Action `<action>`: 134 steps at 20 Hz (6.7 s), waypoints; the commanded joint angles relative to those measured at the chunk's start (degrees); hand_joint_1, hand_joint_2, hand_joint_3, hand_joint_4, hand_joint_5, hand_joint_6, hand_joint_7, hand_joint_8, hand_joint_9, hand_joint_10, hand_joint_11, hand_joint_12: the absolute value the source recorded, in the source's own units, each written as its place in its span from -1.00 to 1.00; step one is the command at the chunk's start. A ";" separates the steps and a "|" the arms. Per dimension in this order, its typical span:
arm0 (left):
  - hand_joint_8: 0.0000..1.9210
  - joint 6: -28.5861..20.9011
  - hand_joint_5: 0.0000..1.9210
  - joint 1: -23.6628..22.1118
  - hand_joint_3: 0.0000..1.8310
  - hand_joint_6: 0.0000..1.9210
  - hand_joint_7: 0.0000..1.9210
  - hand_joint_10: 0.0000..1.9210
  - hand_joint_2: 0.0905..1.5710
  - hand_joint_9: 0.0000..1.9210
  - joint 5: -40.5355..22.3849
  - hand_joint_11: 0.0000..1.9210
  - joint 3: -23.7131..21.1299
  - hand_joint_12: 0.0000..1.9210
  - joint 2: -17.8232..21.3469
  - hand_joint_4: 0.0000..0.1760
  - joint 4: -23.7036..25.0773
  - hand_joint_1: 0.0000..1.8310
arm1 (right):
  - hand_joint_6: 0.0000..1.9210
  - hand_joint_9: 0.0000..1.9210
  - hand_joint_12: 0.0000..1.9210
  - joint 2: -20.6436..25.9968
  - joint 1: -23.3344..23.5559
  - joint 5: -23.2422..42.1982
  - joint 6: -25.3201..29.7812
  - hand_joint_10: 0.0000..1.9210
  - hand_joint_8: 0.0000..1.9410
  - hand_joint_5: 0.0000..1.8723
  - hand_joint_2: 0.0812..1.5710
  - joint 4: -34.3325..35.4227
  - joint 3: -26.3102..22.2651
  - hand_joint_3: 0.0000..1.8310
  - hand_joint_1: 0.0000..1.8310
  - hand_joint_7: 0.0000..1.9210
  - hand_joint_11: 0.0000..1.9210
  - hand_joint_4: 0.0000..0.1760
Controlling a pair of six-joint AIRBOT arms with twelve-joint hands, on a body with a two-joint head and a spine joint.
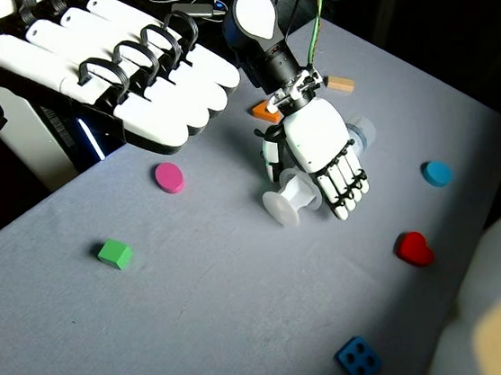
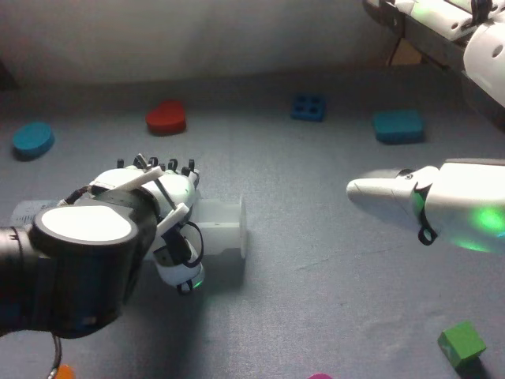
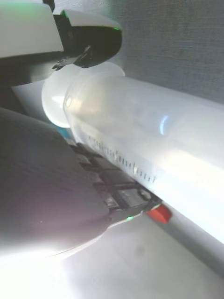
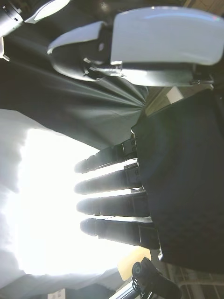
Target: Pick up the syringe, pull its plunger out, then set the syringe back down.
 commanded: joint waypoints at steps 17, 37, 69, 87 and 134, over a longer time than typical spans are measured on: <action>-0.99 -3.96 -0.64 0.57 -1.00 -0.99 -0.57 -0.98 0.43 -0.57 -1.32 -1.00 -0.97 -0.11 4.52 -1.00 6.52 0.24 | -1.00 -0.93 -0.67 0.07 0.82 0.27 0.32 -1.00 -1.00 -0.94 0.04 -5.05 -0.27 -1.00 -0.56 -0.90 -1.00 -1.00; 0.37 -5.90 -0.38 3.98 -1.00 0.48 -0.28 0.54 0.55 -0.24 -2.92 -0.40 -1.66 0.87 2.00 -1.00 10.23 0.61 | -0.99 -0.91 -0.67 0.21 0.94 1.32 1.24 -1.00 -1.00 -0.93 0.05 -5.04 -0.26 -0.99 -0.60 -0.91 -1.00 -1.00; 0.45 12.12 -0.36 -12.24 -1.00 0.44 -0.30 0.63 0.56 -0.30 -11.56 -0.39 -8.62 0.83 12.44 -1.00 18.16 0.58 | -0.99 -0.72 -0.27 -12.68 -22.74 0.38 84.26 -0.99 -0.99 -0.76 0.15 -43.32 20.01 -1.00 0.15 -0.71 -1.00 -1.00; 0.40 12.82 -0.39 -11.77 -1.00 0.47 -0.28 0.63 0.56 -0.30 -11.23 -0.38 -7.65 0.86 12.39 -1.00 17.68 0.61 | -0.99 -0.60 -0.20 -31.93 -29.27 10.72 91.41 -0.99 -0.99 -0.65 0.20 -41.24 34.50 -1.00 0.27 -0.54 -1.00 -1.00; 0.41 15.48 -0.38 -12.54 -1.00 0.48 -0.27 0.59 0.55 -0.25 -12.91 -0.36 -7.31 0.81 12.44 -1.00 20.37 0.61 | -0.91 -0.12 0.79 -38.77 -30.41 3.05 111.90 0.21 0.18 -0.15 0.42 -48.18 45.61 -0.98 0.77 -0.26 -0.25 -1.00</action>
